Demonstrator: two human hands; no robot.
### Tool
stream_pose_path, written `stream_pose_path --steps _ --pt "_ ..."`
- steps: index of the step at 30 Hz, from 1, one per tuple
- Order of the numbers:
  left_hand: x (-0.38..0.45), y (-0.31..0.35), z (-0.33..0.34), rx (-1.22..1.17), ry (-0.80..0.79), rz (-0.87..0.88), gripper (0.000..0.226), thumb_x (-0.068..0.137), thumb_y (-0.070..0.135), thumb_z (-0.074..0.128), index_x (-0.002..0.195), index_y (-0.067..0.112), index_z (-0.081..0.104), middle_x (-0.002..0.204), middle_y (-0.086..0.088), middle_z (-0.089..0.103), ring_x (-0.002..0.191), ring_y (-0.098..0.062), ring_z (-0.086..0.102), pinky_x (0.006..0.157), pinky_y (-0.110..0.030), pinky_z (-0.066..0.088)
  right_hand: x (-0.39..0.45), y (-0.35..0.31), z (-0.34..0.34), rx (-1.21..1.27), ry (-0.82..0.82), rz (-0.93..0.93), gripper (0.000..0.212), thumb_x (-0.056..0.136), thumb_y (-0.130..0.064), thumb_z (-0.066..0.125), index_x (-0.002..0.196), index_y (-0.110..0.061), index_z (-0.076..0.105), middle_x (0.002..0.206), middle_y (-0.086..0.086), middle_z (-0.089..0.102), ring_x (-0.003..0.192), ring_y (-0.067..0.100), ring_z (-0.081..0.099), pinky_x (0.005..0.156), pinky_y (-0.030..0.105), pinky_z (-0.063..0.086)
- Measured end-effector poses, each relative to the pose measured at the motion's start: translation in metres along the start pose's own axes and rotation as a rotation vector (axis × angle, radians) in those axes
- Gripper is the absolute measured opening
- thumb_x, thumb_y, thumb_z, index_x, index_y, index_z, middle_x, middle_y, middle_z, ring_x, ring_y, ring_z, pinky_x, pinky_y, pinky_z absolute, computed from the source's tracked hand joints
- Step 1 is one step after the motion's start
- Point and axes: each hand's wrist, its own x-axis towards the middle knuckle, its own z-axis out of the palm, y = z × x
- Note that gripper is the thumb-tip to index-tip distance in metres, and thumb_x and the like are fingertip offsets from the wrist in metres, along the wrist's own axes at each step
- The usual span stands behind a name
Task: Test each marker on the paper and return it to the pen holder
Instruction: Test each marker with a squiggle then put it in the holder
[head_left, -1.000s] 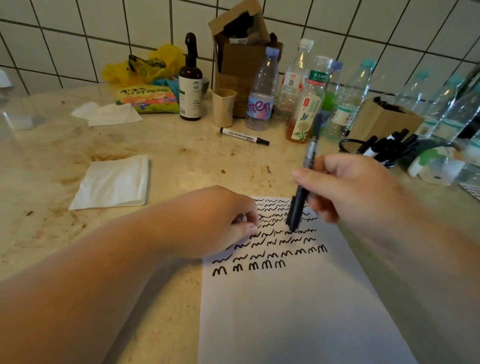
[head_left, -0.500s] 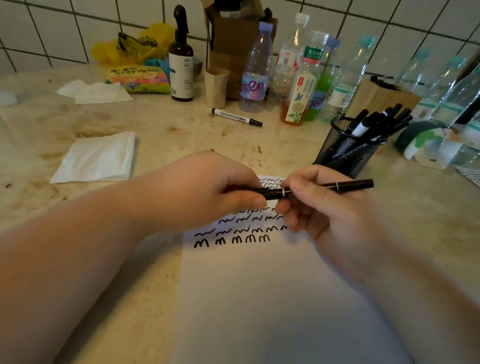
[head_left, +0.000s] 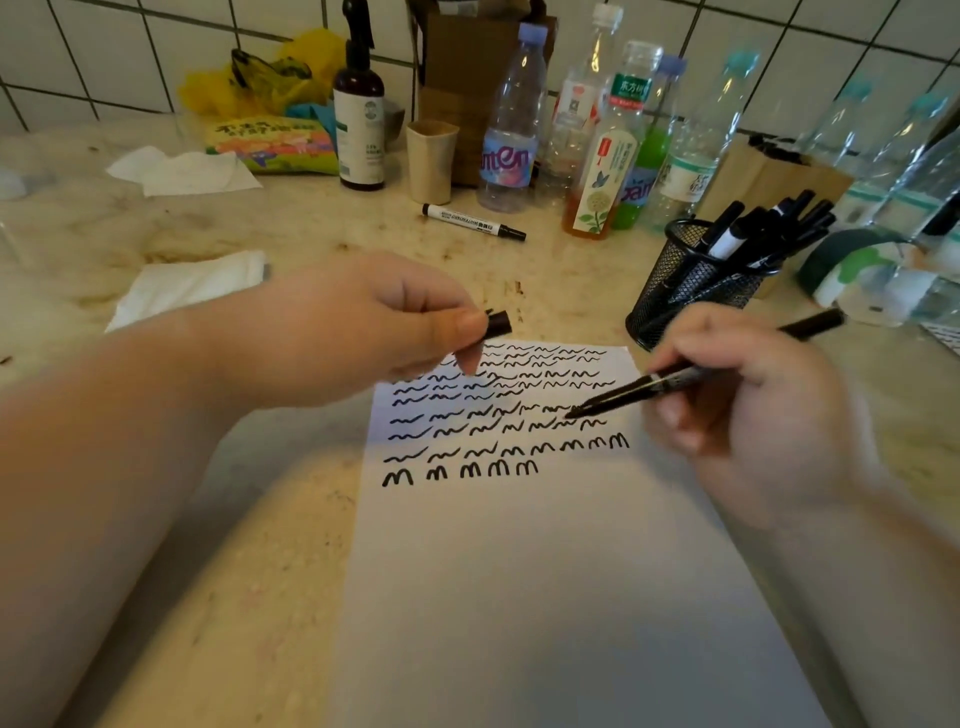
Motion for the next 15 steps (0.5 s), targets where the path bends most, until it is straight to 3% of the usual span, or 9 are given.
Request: stream_pose_path --steps 3,6,15 --pt "0.006 0.001 0.012 0.325 0.113 -0.042 0.036 0.081 0.063 0.042 0.083 0.037 0.067 0.067 0.013 0.062 0.064 -0.004 0.055 0.063 -0.033 0.047 -0.002 0.005 0.005 -0.213 -0.088 0.1 0.02 0.074 -0.017 0.053 0.063 -0.01 0.068 0.047 0.014 0.056 0.038 0.023 0.045 0.037 0.02 0.034" --pt "0.005 -0.004 0.018 0.501 0.062 -0.078 0.029 0.089 0.056 0.046 0.086 0.033 0.064 0.07 0.007 0.061 0.067 -0.008 0.055 0.063 -0.031 0.047 -0.006 0.004 0.005 -0.309 -0.062 0.136 0.02 0.076 -0.016 0.055 0.064 -0.011 0.071 0.048 0.013 0.058 0.042 0.025 0.048 0.038 0.023 0.037" --pt "0.006 -0.008 0.021 0.594 0.001 -0.078 0.031 0.09 0.057 0.044 0.087 0.033 0.063 0.069 0.009 0.061 0.064 -0.006 0.054 0.057 -0.027 0.043 -0.011 0.003 0.009 -0.425 -0.015 0.207 0.029 0.087 -0.005 0.057 0.061 -0.01 0.068 0.046 0.01 0.054 0.042 0.022 0.044 0.041 0.025 0.035"
